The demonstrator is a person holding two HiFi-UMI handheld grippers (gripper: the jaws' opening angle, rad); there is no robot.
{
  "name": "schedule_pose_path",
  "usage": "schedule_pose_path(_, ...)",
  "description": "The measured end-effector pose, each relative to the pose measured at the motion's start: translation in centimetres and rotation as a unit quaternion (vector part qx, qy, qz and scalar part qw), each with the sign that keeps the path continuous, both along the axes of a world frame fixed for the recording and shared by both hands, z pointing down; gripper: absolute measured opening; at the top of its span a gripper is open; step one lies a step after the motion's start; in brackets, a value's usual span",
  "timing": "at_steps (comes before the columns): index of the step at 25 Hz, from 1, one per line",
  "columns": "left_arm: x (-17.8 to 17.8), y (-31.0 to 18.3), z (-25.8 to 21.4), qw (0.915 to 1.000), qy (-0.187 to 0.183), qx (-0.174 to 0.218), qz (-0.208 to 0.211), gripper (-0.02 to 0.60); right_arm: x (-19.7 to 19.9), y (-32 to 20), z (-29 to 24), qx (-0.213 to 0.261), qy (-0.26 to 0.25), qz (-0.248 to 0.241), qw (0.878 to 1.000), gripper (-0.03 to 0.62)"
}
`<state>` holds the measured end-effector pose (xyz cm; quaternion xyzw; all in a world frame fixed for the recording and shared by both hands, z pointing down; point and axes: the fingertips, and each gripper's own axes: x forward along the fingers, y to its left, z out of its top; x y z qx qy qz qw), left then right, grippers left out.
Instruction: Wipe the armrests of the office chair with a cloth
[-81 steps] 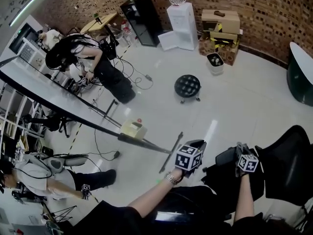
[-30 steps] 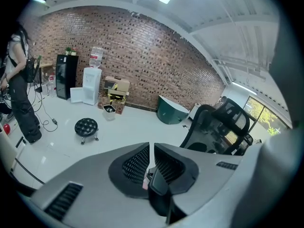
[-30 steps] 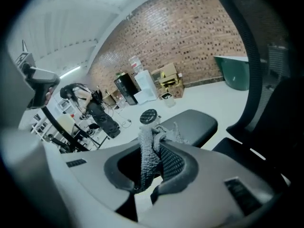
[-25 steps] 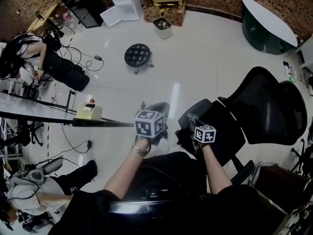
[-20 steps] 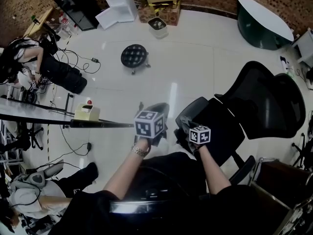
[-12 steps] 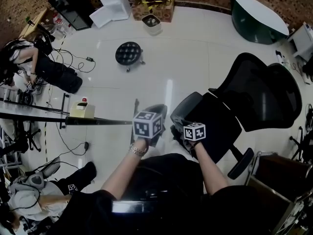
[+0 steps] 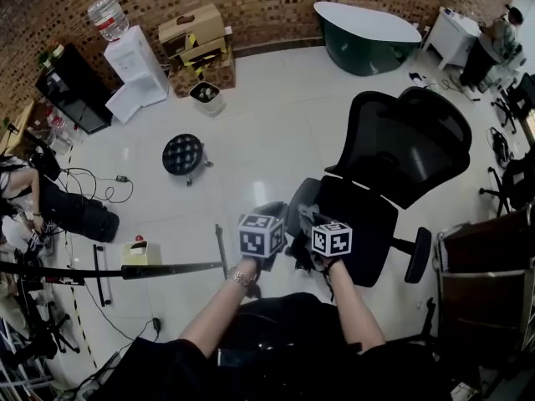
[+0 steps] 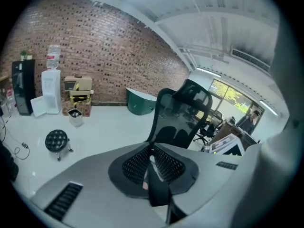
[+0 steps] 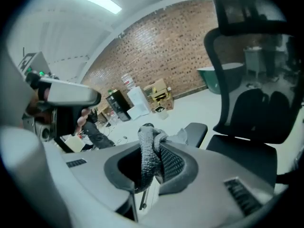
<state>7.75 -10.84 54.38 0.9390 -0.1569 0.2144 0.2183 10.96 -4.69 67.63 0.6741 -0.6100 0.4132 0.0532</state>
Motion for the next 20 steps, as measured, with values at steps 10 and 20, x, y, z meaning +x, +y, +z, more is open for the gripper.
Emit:
schedule_pose_path(10,-7.6,4.3,2.7,0.9967,-0.025,0.008,0.077,0.037,-8.4,4.1,-5.8,0.027,0.023,0.181,0.983,0.064)
schedule_pose_path(20,-6.6,9.6,-0.7,0.9930,0.009,0.020,0.116,0.037,-8.4,9.5,-10.5,0.011,0.084,0.216,0.973,0.063)
